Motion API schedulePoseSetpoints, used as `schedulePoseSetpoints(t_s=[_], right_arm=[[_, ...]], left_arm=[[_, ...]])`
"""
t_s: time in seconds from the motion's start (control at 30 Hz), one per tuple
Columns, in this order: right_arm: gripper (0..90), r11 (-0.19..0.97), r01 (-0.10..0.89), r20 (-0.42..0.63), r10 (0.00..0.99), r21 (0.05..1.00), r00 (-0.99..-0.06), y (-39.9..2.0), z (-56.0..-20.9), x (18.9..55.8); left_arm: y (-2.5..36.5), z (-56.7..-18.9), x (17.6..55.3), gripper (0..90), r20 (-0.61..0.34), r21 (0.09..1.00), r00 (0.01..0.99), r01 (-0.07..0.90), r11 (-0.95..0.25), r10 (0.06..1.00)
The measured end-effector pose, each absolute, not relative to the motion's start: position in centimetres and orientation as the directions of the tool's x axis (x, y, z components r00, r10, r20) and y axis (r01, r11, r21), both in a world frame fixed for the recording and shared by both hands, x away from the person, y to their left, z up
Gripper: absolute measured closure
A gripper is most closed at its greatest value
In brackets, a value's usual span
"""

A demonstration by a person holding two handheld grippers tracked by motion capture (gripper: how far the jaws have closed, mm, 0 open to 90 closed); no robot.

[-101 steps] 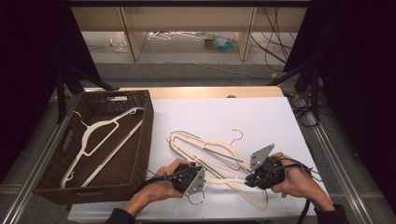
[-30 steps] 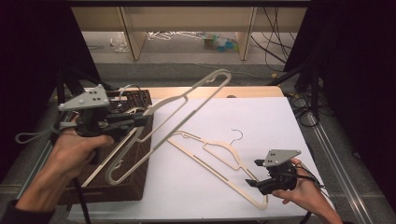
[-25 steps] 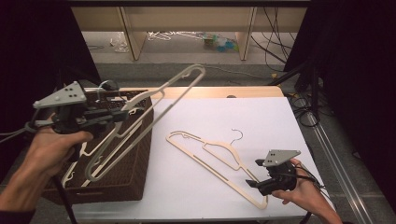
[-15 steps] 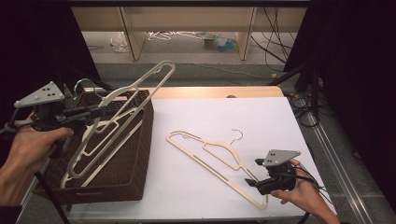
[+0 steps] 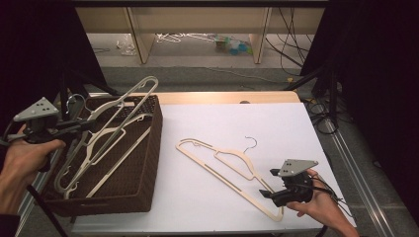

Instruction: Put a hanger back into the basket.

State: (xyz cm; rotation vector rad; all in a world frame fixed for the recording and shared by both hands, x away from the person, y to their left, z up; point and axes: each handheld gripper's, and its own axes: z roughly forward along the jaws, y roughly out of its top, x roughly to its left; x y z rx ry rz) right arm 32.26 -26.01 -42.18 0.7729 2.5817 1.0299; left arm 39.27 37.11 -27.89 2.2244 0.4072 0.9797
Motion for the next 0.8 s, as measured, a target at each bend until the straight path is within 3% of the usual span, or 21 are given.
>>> schedulePoseSetpoints(t_s=[0.33, 0.63, 0.8], right_arm=[[24.5, 0.614, 0.378, -0.039, 0.555, 0.693, -0.831, -25.9, -42.3, 32.2], [24.6, 0.606, 0.379, -0.039, 0.561, 0.699, -0.827, -25.9, -42.5, 32.2], [24.6, 0.608, 0.379, -0.038, 0.559, 0.698, -0.828, -25.9, -42.6, 32.2]], left_arm=[[37.6, -29.7, 39.5, 85.8, 0.509, 0.659, 0.684, 0.080, -0.748, 0.523], [37.1, -31.4, 39.1, 85.8, 0.428, 0.692, 0.695, 0.159, -0.704, 0.578], [37.5, -31.8, 39.4, 85.8, 0.439, 0.678, 0.699, 0.155, -0.718, 0.565]])
